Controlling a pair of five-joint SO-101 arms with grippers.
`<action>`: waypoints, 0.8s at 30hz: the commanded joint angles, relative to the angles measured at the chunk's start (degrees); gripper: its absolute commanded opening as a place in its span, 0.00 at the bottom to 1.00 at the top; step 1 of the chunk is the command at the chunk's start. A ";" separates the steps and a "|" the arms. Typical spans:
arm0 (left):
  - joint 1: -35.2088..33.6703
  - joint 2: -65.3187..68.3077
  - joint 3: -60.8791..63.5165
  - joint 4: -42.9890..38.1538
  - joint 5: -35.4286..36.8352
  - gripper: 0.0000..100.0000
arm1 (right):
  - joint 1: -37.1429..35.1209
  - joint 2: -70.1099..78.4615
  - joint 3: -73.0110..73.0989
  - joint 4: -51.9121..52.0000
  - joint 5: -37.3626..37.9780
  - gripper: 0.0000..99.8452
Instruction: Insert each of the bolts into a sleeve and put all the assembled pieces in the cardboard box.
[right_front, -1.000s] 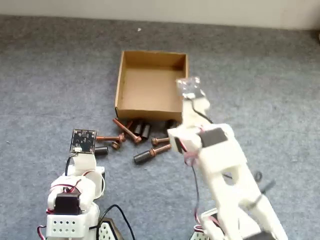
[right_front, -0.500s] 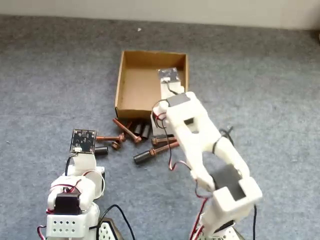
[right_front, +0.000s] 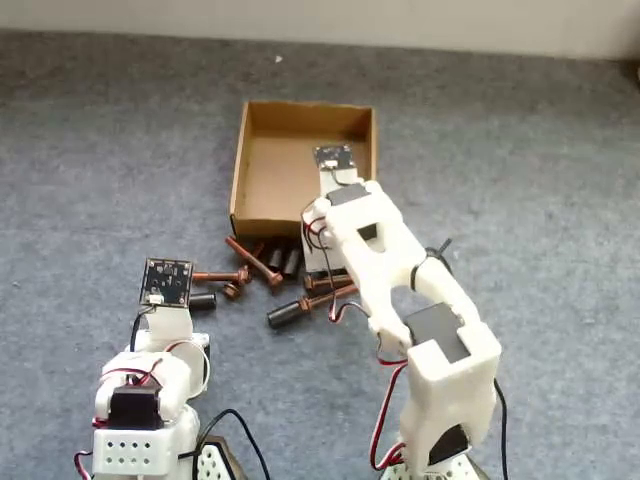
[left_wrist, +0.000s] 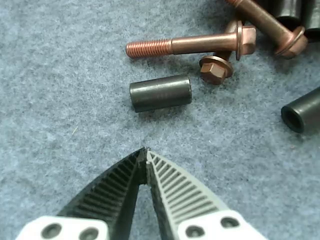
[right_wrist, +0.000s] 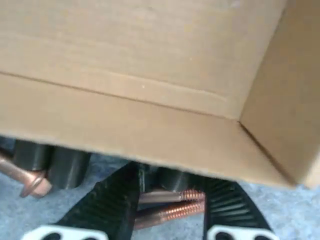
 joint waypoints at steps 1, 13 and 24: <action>-0.66 -0.40 1.10 0.09 -0.70 0.01 | 2.95 0.31 -1.98 -2.59 -0.70 0.16; -0.66 -0.40 1.10 0.09 -0.70 0.01 | 4.44 0.40 -1.89 -4.53 -0.35 0.05; -0.66 -0.40 1.10 0.09 -0.70 0.01 | 4.00 -20.18 2.59 2.68 3.69 0.00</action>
